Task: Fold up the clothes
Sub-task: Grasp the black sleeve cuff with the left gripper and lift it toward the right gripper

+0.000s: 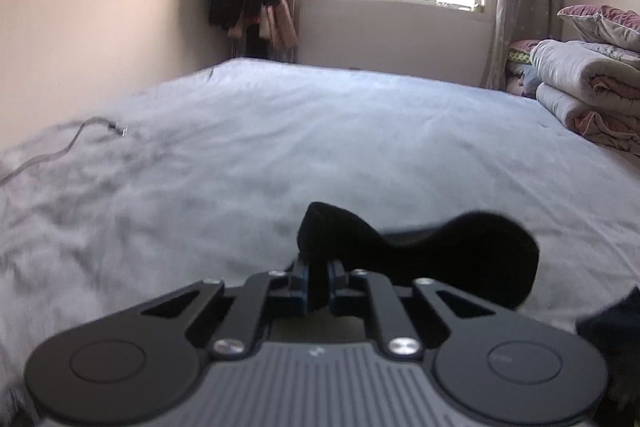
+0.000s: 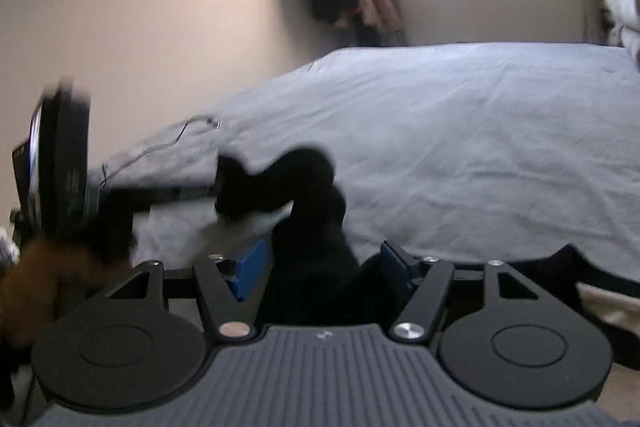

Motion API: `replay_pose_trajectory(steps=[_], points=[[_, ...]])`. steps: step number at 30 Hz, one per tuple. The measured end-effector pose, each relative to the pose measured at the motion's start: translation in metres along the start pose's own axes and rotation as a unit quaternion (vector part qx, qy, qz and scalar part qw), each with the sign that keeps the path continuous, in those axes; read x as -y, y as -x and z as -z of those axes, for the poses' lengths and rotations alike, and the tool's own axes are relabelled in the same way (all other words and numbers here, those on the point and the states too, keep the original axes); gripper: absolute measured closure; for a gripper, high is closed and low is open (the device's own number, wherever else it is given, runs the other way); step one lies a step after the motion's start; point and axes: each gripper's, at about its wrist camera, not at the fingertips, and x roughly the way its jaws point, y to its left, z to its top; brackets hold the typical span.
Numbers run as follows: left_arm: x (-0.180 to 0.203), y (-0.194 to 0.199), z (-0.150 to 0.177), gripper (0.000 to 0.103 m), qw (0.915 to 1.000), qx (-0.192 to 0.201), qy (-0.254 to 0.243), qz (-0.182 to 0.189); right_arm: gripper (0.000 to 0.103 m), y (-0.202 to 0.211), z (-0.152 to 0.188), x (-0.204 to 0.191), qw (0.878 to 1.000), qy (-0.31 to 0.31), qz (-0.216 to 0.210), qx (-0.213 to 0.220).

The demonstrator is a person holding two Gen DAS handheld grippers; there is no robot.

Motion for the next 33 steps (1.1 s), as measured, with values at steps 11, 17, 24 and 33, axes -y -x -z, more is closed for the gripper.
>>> replay_pose_trajectory(steps=[11, 17, 24, 33], points=[[0.017, -0.090, -0.066, 0.086, 0.9995, -0.021, 0.006, -0.021, 0.043, 0.002, 0.007, 0.030, 0.998, -0.053, 0.038, 0.003], [-0.001, -0.092, -0.066, 0.044, 0.9967, -0.029, 0.076, -0.009, 0.054, 0.009, 0.005, 0.029, 0.997, -0.046, 0.051, 0.028], [-0.023, -0.120, -0.046, 0.044, 0.9876, -0.082, 0.134, 0.009, 0.055, 0.011, 0.004, 0.030, 0.997, -0.050, 0.049, 0.030], [-0.009, -0.128, -0.064, 0.036, 0.9853, -0.011, 0.145, 0.088, 0.055, 0.013, 0.002, 0.035, 0.996, -0.056, 0.052, 0.037]])
